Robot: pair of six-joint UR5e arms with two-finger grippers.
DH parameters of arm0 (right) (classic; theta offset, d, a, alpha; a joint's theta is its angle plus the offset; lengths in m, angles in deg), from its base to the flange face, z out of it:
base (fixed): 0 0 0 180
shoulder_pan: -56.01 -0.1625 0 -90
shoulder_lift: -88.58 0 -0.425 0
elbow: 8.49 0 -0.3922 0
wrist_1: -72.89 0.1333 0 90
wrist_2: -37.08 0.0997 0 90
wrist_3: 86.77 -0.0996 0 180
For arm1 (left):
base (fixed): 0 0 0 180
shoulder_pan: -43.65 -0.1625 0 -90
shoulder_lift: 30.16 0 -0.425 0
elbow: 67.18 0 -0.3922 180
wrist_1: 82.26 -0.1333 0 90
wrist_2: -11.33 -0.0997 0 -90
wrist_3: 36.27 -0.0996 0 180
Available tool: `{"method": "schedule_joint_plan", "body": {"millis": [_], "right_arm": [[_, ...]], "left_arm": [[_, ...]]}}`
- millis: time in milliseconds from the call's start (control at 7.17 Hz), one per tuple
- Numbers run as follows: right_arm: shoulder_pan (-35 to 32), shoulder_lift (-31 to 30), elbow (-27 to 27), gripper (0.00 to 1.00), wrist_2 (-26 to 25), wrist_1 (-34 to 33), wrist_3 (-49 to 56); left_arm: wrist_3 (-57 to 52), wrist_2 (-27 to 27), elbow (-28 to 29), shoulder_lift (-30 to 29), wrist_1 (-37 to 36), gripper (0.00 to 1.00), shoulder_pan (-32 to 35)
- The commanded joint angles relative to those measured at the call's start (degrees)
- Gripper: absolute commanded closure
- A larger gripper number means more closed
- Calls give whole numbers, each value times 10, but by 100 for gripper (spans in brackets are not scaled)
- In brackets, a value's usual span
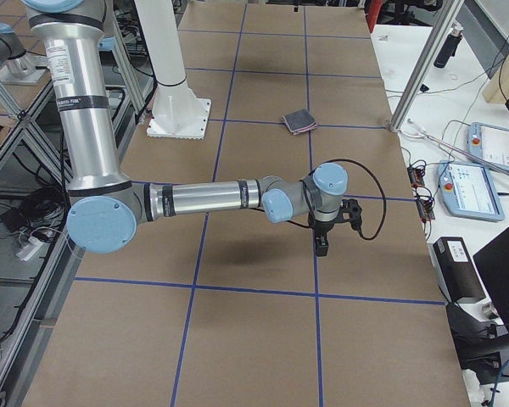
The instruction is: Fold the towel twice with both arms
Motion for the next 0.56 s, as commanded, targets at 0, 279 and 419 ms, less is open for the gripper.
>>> {"method": "schedule_joint_plan", "body": {"millis": [0, 279, 419], "right_arm": [[-18, -5, 3, 0, 28, -30, 38], [-19, -10, 10, 0, 33, -34, 38], [-10, -7, 11, 0, 27, -44, 38]], "left_arm": [[-13, 9, -2, 14, -16, 1, 14], [-14, 10, 3, 29, -10, 1, 12], [-13, 11, 2, 31, -8, 1, 11]]}}
